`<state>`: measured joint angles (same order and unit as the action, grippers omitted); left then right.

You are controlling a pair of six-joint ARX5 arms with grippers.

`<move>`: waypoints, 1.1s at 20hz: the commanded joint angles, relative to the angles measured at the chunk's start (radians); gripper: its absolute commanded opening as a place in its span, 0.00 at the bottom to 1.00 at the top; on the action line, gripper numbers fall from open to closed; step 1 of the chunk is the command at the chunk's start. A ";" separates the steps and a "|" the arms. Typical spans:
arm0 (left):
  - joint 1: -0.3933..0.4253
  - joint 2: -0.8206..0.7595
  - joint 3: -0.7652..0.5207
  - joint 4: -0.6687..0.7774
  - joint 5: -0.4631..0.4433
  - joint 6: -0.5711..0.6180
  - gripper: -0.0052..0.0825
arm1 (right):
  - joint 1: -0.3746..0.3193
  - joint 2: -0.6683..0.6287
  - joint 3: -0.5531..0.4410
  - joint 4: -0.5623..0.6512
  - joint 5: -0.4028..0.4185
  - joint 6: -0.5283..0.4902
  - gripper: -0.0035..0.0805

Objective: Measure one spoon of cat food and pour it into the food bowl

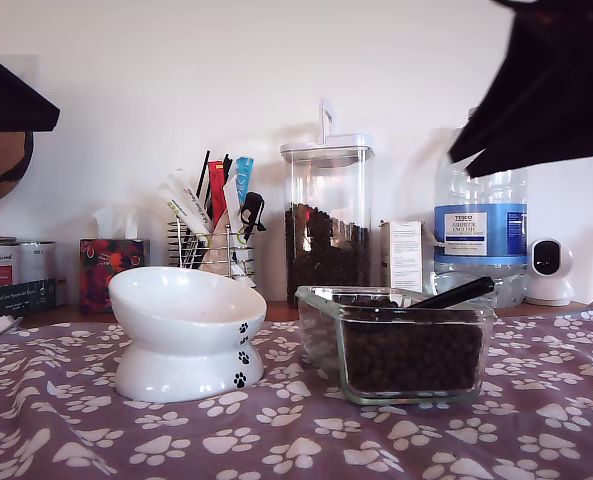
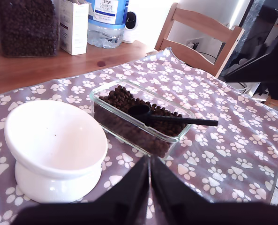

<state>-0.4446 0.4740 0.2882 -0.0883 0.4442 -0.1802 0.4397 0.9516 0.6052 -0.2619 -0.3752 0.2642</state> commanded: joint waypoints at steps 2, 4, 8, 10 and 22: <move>-0.001 0.004 0.000 0.014 0.000 0.005 0.04 | 0.013 0.123 0.076 0.004 0.020 -0.003 0.28; -0.001 0.004 0.000 0.014 0.000 0.005 0.04 | 0.020 0.206 0.146 -0.026 0.036 -0.004 0.29; -0.001 0.004 0.000 0.014 -0.008 0.005 0.04 | 0.037 0.357 0.280 -0.157 0.071 -0.039 0.29; -0.001 0.004 0.000 0.014 -0.009 0.005 0.04 | 0.050 0.437 0.343 -0.227 0.072 -0.051 0.29; -0.001 0.004 0.000 0.006 -0.035 0.005 0.04 | 0.084 0.541 0.461 -0.388 0.230 -0.135 0.29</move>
<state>-0.4446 0.4740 0.2882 -0.0898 0.4107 -0.1799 0.5190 1.5139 1.0569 -0.6533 -0.1463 0.1322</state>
